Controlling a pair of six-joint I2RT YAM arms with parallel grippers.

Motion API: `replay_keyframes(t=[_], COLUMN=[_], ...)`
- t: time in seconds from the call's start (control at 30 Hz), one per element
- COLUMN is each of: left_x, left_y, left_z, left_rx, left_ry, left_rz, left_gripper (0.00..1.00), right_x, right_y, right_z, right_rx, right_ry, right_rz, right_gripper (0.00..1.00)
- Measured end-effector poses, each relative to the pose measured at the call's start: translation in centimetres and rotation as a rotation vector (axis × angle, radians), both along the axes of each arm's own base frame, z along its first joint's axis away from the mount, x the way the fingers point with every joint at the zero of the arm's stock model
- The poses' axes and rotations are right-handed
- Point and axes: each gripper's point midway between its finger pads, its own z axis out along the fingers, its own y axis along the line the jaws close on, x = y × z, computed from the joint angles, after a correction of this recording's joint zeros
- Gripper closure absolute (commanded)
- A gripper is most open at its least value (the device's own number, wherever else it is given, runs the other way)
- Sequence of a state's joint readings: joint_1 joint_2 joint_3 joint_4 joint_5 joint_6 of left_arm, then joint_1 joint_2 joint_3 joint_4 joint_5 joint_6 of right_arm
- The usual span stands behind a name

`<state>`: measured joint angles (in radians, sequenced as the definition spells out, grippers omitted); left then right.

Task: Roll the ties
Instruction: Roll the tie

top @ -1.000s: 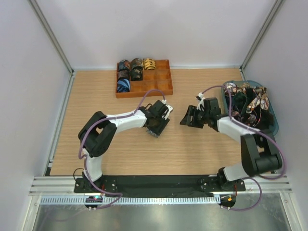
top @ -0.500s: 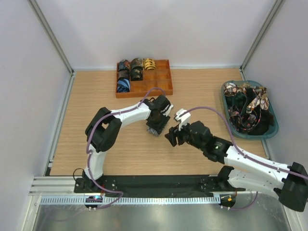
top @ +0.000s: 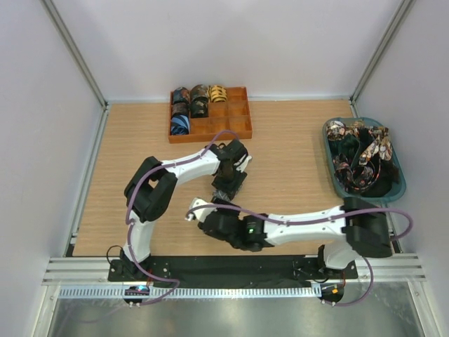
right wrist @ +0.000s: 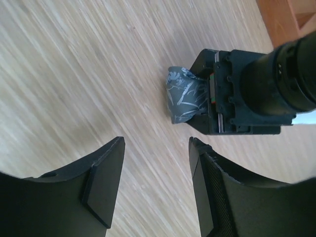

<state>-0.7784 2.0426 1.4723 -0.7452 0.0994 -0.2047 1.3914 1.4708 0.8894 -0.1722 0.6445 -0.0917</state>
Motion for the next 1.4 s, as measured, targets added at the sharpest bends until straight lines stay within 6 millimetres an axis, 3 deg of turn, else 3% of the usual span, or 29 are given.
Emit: replay_keyframes(t=[0.17, 0.3, 0.5, 0.93, 1.4], left_x=[-0.6, -1.3, -2.2, -3.5, -4.1], left_y=[0.2, 0.5, 0.9, 1.7, 2.0], left_z=[0.0, 0.0, 0.0, 0.0, -0.1], left_rx=[-0.002, -0.002, -0.002, 0.006, 0.001], left_ry=[0.018, 0.038, 0.066, 0.104, 0.141], left_rz=[0.001, 0.007, 0.018, 0.023, 0.028], left_gripper=[0.76, 0.76, 0.76, 0.75, 0.76], right_x=[1.1, 2.2, 3.2, 4.4, 5.7], right_y=[2.0, 2.0, 1.8, 2.0, 2.2], right_z=[-1.6, -3.3, -4.6, -6.7, -7.0], right_rx=[-0.199, -0.358, -0.513, -0.651, -0.766], right_ry=[-0.095, -0.152, -0.222, -0.283, -0.436], right_rz=[-0.046, -0.089, -0.112, -0.107, -0.172], right_gripper=[0.36, 0.25, 0.21, 0.2, 0.2])
